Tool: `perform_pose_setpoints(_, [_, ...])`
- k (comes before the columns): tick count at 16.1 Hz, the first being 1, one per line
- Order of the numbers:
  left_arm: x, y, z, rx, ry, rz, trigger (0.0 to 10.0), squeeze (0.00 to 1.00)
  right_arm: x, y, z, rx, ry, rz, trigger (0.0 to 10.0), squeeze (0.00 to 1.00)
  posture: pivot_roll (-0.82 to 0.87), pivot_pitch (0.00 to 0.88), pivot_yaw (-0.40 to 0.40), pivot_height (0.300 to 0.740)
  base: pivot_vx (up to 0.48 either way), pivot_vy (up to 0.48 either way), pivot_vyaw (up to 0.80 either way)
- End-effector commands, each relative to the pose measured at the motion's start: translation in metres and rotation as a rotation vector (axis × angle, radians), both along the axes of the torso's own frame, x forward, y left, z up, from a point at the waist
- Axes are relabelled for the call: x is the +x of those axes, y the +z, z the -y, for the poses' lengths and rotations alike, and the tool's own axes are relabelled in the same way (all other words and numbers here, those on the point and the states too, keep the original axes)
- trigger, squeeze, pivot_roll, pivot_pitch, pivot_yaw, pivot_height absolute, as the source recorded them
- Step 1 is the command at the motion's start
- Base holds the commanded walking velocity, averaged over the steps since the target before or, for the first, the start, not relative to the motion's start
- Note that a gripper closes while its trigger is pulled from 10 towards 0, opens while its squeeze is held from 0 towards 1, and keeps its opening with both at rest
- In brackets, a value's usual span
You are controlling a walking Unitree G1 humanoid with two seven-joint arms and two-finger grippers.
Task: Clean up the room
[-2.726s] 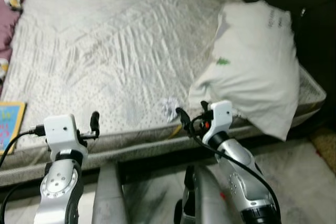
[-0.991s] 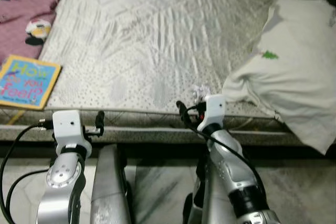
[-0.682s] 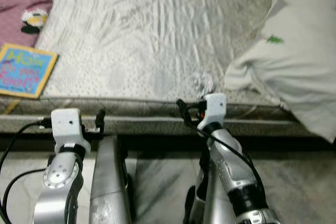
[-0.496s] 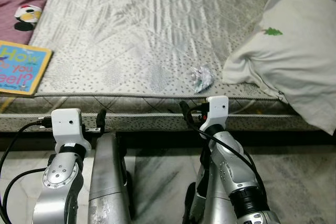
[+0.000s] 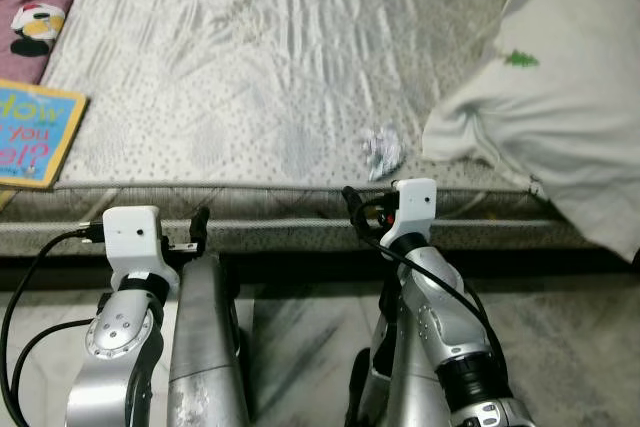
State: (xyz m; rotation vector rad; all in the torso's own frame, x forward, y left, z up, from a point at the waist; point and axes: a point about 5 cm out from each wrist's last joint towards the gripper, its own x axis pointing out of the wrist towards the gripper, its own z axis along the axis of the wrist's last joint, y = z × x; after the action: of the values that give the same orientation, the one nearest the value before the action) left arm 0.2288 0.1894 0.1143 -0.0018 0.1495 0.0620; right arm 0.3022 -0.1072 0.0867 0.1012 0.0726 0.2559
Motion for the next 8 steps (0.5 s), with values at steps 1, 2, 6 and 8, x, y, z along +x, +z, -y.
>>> perform_pose_setpoints(1, [0.000, 0.002, 0.000, 0.002, 0.001, 0.013, 10.0, 0.00, 0.002, 0.002, 0.002, -0.001, -0.010, 0.015, 10.0, 0.00, 0.11, 0.195, -0.075, 0.484, 0.266, 0.000, 0.00])
perform_pose_setpoints(2, [0.000, 0.002, 0.000, 0.002, 0.002, 0.015, 10.0, 0.00, 0.003, 0.003, 0.001, -0.003, -0.007, 0.022, 10.0, 0.00, 0.11, 0.194, -0.076, 0.484, 0.266, 0.000, 0.00])
perform_pose_setpoints(6, [-0.001, 0.003, -0.001, -0.007, 0.029, 0.023, 10.0, 0.00, 0.010, 0.009, 0.001, -0.015, 0.001, 0.051, 10.0, 0.00, 0.12, 0.194, -0.077, 0.484, 0.198, 0.000, 0.00])
perform_pose_setpoints(8, [-0.007, 0.000, -0.001, 0.016, 0.055, -0.005, 10.0, 0.00, 0.015, 0.010, 0.004, -0.026, 0.008, 0.058, 10.0, 0.00, 0.13, 0.195, -0.078, 0.484, 0.000, 0.000, 0.00])
